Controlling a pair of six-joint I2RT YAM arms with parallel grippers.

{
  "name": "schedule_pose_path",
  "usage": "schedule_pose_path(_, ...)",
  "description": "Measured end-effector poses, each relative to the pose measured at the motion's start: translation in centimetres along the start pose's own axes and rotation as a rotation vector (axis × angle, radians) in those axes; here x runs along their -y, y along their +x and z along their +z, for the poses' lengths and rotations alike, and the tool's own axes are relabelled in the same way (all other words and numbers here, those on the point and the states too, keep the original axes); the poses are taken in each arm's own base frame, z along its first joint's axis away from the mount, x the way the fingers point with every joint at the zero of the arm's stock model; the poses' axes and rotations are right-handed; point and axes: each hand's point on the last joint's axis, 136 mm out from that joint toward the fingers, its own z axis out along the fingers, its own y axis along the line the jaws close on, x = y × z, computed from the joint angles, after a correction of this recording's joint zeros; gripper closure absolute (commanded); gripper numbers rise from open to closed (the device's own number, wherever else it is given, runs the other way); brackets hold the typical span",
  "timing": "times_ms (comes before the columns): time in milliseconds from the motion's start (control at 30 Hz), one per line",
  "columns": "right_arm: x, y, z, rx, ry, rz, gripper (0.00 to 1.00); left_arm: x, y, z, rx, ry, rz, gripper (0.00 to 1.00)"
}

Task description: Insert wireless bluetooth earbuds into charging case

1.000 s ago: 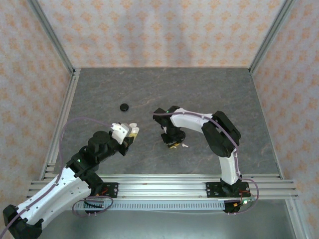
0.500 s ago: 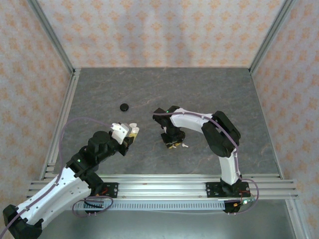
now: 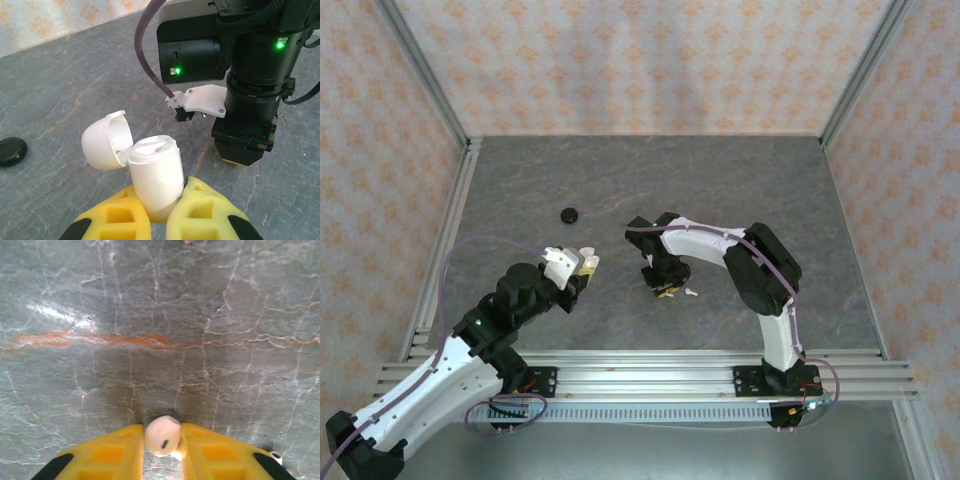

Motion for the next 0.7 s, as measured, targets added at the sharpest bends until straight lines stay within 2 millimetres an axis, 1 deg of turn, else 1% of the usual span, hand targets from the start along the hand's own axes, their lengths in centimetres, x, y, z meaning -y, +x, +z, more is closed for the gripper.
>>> schedule_pose_path(100,0.0,0.0,0.0,0.0,-0.001,0.006,0.84,0.0,0.1,0.1,-0.003,0.0,0.0,1.0)
schedule_pose_path(300,0.0,0.0,-0.4,0.021,-0.009,0.033,0.89,0.2,-0.2,0.1,0.007,0.011,0.0,1.0)
schedule_pose_path(400,-0.1,-0.1,-1.4,0.075,-0.031,0.063,0.91,0.5,-0.8,0.1,0.03,0.026,0.003,1.0)
schedule_pose_path(500,-0.4,-0.5,-4.2,0.174,-0.076,0.093,0.91,0.6,-1.5,0.0,0.06,0.034,0.005,1.0)
schedule_pose_path(600,-0.7,-1.0,-8.3,0.308,-0.136,0.121,0.91,0.8,-2.3,0.0,0.092,0.046,0.008,1.0)
schedule_pose_path(700,-1.0,-1.4,-13.0,0.458,-0.21,0.15,0.91,1.0,-3.2,-0.1,0.131,0.057,0.018,1.0)
